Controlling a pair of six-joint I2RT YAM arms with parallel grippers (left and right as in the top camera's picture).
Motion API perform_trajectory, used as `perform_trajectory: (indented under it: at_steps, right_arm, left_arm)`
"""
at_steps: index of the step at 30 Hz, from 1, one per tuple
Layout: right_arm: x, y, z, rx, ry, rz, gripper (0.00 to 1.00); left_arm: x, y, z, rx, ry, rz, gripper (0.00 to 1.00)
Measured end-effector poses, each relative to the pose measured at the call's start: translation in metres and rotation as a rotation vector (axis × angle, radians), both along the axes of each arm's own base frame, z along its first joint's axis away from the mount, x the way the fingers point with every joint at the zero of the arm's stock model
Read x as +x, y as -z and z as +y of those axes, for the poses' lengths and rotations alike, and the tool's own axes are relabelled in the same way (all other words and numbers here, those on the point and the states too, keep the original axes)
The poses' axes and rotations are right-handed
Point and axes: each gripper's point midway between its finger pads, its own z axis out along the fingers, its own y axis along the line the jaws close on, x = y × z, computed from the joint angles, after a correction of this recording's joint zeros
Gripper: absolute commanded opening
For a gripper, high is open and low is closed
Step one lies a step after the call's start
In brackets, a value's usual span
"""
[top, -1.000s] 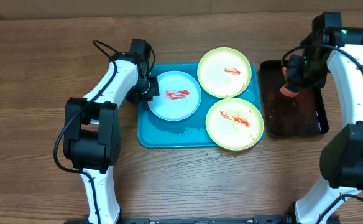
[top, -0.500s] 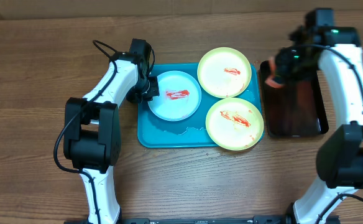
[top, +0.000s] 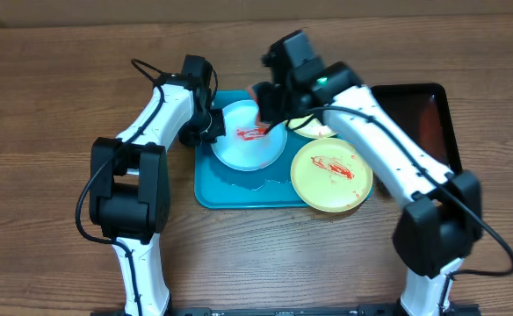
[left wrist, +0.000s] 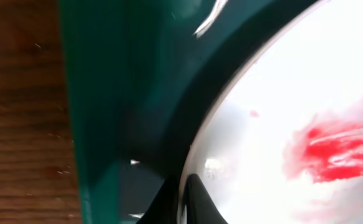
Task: Clean dirty plates on tray and stack at the side
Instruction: 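Carry the sponge over to the white plate with the right gripper, then scrub the white plate with the sponge while left gripper holds rim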
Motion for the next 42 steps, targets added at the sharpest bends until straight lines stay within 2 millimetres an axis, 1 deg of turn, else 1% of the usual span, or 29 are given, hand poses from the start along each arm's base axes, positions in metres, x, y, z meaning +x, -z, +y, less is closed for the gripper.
perform_trajectory:
  at_steps: [2,3,4,7,10,12,16,18,22,23,29,33,38,42]
  right_arm:
    - [0.001,0.018,0.006,-0.018,0.009,0.026,0.04]
    - [0.001,0.033,0.006,-0.038,0.018,0.052,0.04]
    - [0.002,0.038,0.005,-0.043,0.022,0.061,0.04]
    - [0.005,0.073,0.0,-0.088,0.043,0.115,0.04]
    - [0.005,0.098,-0.004,-0.118,0.053,0.153,0.04]
    - [0.006,0.104,-0.005,-0.127,0.06,0.163,0.04]
    - [0.006,0.108,-0.006,-0.133,0.062,0.168,0.04]
    - [0.006,0.115,-0.007,-0.139,0.063,0.177,0.04]
    - [0.002,0.138,-0.009,-0.164,0.065,0.221,0.04]
    - [0.002,0.141,-0.008,-0.162,0.064,0.226,0.04]
    - [0.001,0.139,-0.002,-0.132,0.053,0.234,0.04]
    - [0.001,0.138,0.01,-0.086,0.041,0.235,0.04]
    - [-0.008,0.137,0.038,-0.031,0.024,0.24,0.04]
    - [-0.025,0.138,0.064,-0.011,-0.009,0.251,0.04]
  left_arm:
    - [-0.006,0.0,-0.004,-0.022,0.002,0.025,0.04]
    - [-0.009,0.0,-0.005,-0.03,0.003,0.04,0.04]
    - [-0.011,0.0,-0.005,-0.031,0.003,0.044,0.04]
    - [-0.018,0.0,-0.006,-0.038,0.004,0.074,0.04]
    - [-0.02,0.0,-0.006,-0.037,0.003,0.084,0.04]
    - [-0.02,0.0,-0.006,-0.036,0.003,0.084,0.04]
    - [-0.022,0.0,-0.004,-0.034,0.001,0.091,0.04]
    - [-0.024,0.0,-0.003,-0.029,0.0,0.101,0.04]
    - [-0.025,0.001,0.002,-0.025,-0.01,0.109,0.04]
    - [-0.025,0.001,0.003,-0.023,-0.007,0.11,0.04]
    - [-0.025,0.001,0.004,-0.021,0.005,0.107,0.04]
    - [-0.024,0.001,0.006,-0.022,-0.001,0.106,0.04]
    - [-0.024,0.001,0.008,-0.023,-0.005,0.104,0.04]
    - [-0.023,0.001,0.008,-0.022,-0.005,0.104,0.04]
